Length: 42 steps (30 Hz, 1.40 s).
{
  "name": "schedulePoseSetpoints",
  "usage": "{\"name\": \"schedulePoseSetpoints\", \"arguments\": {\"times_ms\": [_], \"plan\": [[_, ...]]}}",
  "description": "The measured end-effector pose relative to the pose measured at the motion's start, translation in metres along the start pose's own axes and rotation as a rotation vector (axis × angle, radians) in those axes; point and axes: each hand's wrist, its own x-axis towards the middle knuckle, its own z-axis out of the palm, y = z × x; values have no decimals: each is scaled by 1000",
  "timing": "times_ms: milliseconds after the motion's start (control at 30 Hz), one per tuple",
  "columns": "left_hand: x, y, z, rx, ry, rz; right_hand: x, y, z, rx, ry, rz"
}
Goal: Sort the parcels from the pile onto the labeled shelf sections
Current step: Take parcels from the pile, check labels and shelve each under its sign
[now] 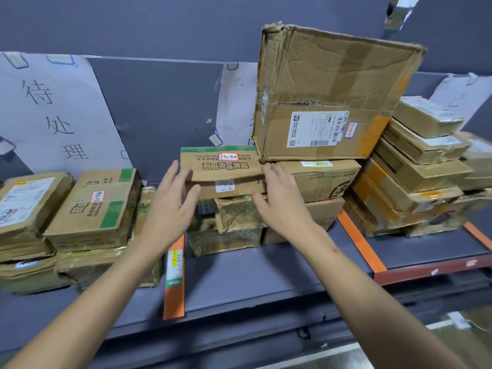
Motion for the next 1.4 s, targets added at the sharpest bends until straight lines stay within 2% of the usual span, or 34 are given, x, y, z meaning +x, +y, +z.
{"name": "schedulePoseSetpoints", "arguments": {"times_ms": [167,267,400,667,800,1067,1233,1400], "plan": [[-24,17,4,231,-87,174,-16,5,-10,-135,-60,-63],[-37,33,10,401,-118,197,-32,16,-21,-243,-109,-81],[-49,70,23,409,-139,201,-69,39,-45,-393,-180,-63],[-109,206,132,388,-345,472,-205,144,-130,-542,-210,23],[-146,297,213,366,-466,592,-287,219,-180,-602,-161,190],[-231,472,354,276,-697,885,-432,351,-277,-552,-8,690],[-261,566,430,166,-818,949,-494,424,-330,-440,62,946],[-270,638,517,111,-910,988,-523,512,-380,-387,178,1071]]}}
